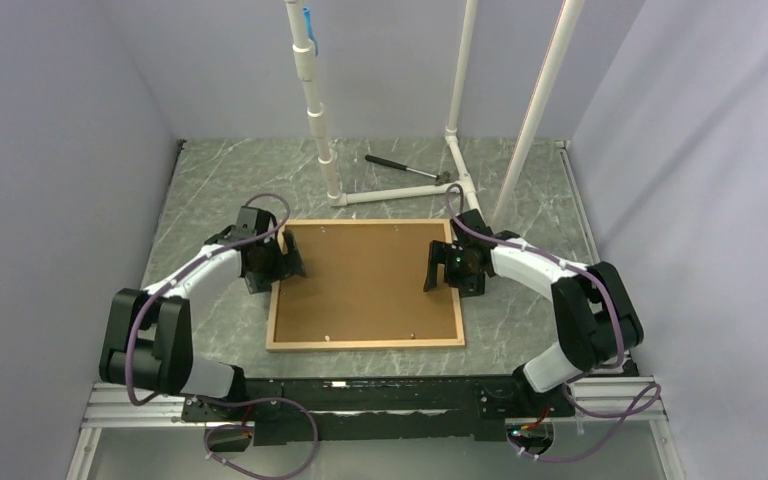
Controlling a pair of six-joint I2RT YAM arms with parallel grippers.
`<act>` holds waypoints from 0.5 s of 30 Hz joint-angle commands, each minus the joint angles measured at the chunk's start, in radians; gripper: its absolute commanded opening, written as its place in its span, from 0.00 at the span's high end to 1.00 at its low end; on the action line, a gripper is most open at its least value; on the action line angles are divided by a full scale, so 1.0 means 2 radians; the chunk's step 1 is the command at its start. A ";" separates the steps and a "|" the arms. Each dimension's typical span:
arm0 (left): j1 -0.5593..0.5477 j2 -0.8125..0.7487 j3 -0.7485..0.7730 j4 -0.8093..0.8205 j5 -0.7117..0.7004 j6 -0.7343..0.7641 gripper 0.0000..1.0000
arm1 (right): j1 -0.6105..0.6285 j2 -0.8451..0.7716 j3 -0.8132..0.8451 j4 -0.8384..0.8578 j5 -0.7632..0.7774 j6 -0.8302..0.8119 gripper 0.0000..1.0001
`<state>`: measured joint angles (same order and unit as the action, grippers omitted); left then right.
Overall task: Put the photo into the frame
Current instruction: Move the photo frame to the center of the board.
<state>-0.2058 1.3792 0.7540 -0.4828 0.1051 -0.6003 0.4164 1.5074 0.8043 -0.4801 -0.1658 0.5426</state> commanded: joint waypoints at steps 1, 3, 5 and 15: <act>0.003 0.021 0.068 0.007 0.038 0.024 0.06 | 0.011 0.031 0.038 0.046 -0.016 0.002 0.09; 0.003 0.022 0.082 -0.021 0.006 0.037 0.04 | 0.011 0.022 0.036 0.032 0.009 -0.001 0.06; 0.003 0.009 0.082 -0.046 -0.030 0.042 0.01 | 0.011 0.003 0.028 0.017 0.038 -0.005 0.03; -0.033 -0.138 0.046 -0.088 -0.071 0.056 0.01 | 0.016 -0.105 -0.025 -0.095 0.096 -0.009 0.01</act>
<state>-0.2134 1.2030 0.8642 -0.6132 -0.0006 -0.5304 0.4397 1.3724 0.7811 -0.5507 -0.0433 0.5312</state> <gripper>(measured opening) 0.994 0.993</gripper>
